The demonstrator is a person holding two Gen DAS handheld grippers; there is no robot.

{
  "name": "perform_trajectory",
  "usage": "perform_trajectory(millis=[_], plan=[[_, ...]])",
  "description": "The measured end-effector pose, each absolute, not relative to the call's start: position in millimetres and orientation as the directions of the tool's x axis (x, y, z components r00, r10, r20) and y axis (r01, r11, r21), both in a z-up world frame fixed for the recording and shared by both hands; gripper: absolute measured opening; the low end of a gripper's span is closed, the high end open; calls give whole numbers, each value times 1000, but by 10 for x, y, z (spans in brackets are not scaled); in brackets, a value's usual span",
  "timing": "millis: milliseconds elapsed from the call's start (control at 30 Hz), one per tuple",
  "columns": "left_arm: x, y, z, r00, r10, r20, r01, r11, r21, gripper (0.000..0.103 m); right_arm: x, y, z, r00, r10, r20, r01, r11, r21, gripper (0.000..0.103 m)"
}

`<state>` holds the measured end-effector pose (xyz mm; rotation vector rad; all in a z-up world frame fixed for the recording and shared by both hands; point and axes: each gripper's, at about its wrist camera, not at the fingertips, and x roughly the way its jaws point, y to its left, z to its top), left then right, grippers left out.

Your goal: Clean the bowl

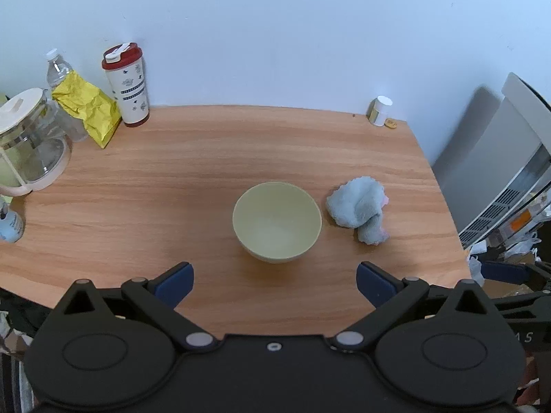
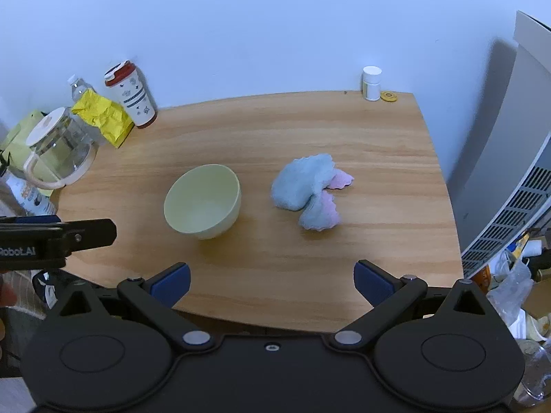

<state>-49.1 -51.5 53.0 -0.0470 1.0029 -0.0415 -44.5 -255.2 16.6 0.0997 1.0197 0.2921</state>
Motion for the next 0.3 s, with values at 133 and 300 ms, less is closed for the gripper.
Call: perform_trajectory(millis=[133,300], plan=[[-497,-513,518,539,-45,-841,6,999,-50,103,-473,-2482,205,501,283,-818,-211,956,202,103],[-495,-482,520,547,-39,-836,1,999,-47,103,-462,-2465,203,504,283,-816,-202,957,207,103]])
